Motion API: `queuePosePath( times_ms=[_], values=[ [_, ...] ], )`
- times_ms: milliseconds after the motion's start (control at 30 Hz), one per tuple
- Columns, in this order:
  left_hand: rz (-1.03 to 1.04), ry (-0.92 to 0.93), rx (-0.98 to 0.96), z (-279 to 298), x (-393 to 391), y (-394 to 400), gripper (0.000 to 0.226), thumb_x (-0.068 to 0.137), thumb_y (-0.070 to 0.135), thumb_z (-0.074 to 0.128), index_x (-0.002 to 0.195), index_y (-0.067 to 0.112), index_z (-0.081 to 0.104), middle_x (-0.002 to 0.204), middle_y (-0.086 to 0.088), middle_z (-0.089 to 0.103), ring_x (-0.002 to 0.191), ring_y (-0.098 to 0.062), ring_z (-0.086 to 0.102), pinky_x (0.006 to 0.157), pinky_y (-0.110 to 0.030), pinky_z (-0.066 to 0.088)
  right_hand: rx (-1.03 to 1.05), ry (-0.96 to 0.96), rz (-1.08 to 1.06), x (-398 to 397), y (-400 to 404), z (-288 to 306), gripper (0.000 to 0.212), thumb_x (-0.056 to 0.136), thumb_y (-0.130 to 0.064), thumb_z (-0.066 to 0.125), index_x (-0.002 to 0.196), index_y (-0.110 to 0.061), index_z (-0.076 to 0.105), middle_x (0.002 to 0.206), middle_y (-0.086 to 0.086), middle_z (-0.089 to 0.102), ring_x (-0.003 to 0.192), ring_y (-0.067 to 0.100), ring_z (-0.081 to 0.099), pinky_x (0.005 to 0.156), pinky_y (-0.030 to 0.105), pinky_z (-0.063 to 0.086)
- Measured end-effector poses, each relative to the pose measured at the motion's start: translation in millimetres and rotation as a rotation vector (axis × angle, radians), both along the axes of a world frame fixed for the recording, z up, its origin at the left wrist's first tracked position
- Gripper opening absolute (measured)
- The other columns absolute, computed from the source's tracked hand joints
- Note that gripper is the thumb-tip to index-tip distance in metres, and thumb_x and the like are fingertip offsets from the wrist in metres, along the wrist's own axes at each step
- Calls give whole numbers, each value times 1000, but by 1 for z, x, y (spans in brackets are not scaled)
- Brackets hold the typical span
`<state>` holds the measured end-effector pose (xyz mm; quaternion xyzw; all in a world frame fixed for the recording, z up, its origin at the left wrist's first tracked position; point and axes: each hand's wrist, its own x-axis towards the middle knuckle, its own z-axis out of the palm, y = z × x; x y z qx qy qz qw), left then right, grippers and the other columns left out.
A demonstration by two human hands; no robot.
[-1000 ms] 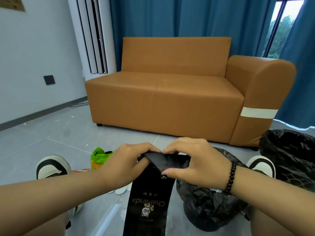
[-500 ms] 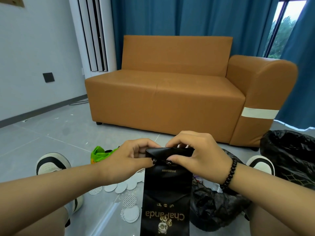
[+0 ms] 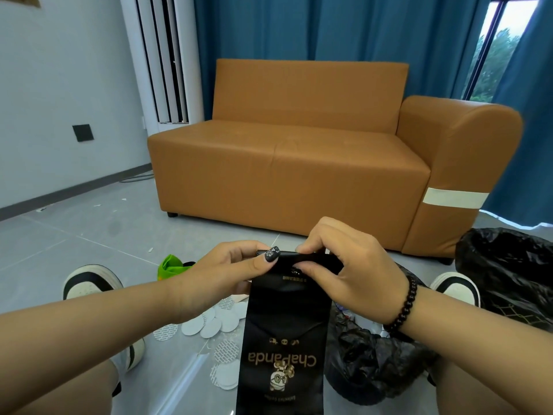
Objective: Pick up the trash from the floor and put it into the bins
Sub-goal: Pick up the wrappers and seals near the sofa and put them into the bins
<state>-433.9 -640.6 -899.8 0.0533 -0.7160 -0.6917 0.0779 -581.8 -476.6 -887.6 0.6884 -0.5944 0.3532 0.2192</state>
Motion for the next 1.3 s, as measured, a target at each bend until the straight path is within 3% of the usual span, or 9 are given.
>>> queuePosePath(
  times_ms=[200, 433, 767, 900, 1000, 1067, 1167, 1233, 1300],
  values=[
    [69, -11, 115, 4, 2, 4, 63, 58, 24, 77, 115, 3, 62, 117, -25, 63, 102, -29, 61, 93, -43, 49, -121, 227, 16, 1, -2, 1, 17, 87, -6, 63, 72, 1, 60, 78, 10, 60, 65, 26, 57, 55, 37, 46],
    [-83, -107, 180, 6, 4, 4, 57, 77, 25, 69, 125, -4, 56, 130, -31, 53, 121, -41, 50, 110, -49, 36, -205, 368, 88, 3, -2, -4, 20, 86, 0, 62, 68, -5, 55, 78, 11, 62, 60, 27, 53, 52, 38, 40],
    [-57, -113, 95, 7, 4, 1, 38, 77, 4, 67, 115, 1, 63, 109, -23, 67, 96, -29, 65, 83, -34, 57, -46, 283, 44, 3, -2, -10, 19, 85, -10, 66, 68, -3, 62, 87, 7, 62, 72, 27, 56, 61, 40, 42],
    [15, -68, 36, 3, 3, -1, 37, 78, -3, 67, 114, 1, 62, 105, -20, 69, 91, -25, 67, 80, -31, 57, 140, 93, 43, -7, 4, -11, 28, 80, -39, 72, 93, -14, 71, 112, 3, 58, 104, 18, 55, 84, 38, 45],
    [83, -45, -12, 2, 3, -5, 35, 79, -11, 66, 112, -1, 60, 104, -21, 70, 90, -24, 67, 80, -31, 57, 216, -161, 21, -15, 8, -9, 46, 76, -43, 73, 115, -21, 65, 126, -2, 50, 122, 9, 47, 100, 26, 41],
    [124, -14, -55, 4, 2, -7, 40, 73, -6, 71, 111, 1, 61, 105, -22, 70, 93, -25, 67, 86, -35, 54, 305, -378, -15, -19, 10, -6, 54, 74, -38, 77, 124, -28, 57, 127, -10, 50, 120, 6, 50, 98, 20, 44],
    [152, 10, -69, 6, 2, -7, 42, 68, 3, 70, 110, 2, 62, 106, -22, 70, 95, -26, 66, 88, -36, 52, 418, -830, 135, -22, 12, -7, 54, 69, -32, 80, 118, -30, 57, 113, -3, 65, 101, 28, 65, 88, 40, 55],
    [145, 11, -51, 6, 2, -7, 41, 69, 3, 69, 109, 2, 63, 108, -24, 68, 98, -29, 65, 90, -39, 52, 382, -944, 193, -22, 11, -11, 53, 63, -40, 82, 110, -27, 61, 110, 5, 67, 92, 42, 66, 82, 54, 55],
    [129, 6, -18, 4, 1, -8, 39, 70, 3, 69, 109, 3, 63, 109, -24, 68, 100, -31, 65, 91, -43, 51, 346, -972, 200, -20, 10, -12, 51, 64, -39, 83, 107, -22, 61, 108, 12, 65, 79, 44, 67, 73, 53, 57]
  ],
)
